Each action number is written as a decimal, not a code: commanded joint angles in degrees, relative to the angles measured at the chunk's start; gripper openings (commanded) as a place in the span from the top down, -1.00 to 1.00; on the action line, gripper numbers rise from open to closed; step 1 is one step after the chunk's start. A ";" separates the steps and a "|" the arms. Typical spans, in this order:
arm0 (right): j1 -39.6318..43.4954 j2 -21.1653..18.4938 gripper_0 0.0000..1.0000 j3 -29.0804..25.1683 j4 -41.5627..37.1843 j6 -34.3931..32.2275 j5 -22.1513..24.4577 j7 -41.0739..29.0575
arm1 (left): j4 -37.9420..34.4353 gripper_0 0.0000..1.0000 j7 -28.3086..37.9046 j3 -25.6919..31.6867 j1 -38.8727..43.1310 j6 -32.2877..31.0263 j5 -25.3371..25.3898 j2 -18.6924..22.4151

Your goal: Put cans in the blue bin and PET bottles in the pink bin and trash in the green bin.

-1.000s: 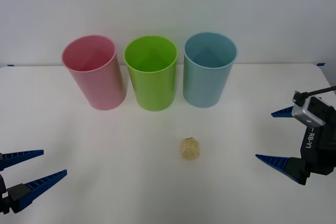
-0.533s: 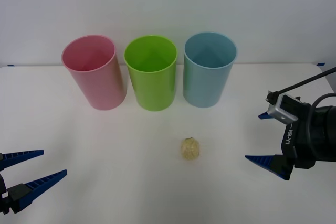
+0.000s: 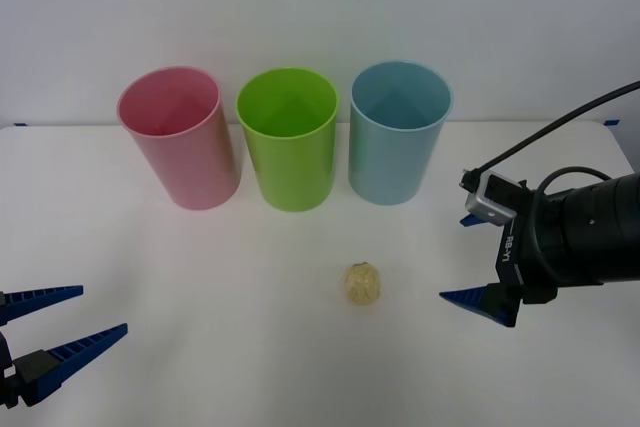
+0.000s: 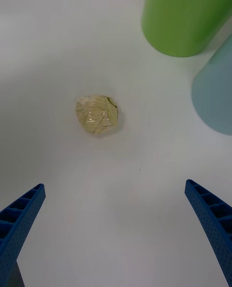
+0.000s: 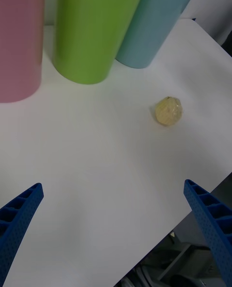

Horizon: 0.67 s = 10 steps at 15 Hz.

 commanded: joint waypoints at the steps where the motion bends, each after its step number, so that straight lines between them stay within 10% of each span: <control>1: -2.97 0.43 -1.00 3.39 1.96 0.39 0.34 -0.35 | 0.00 -1.00 0.00 0.00 0.00 0.00 0.00 0.00; 10: -10.97 5.00 -1.00 13.15 9.87 0.57 3.68 -1.06 | 0.00 -1.00 0.00 0.00 0.00 0.00 0.00 0.00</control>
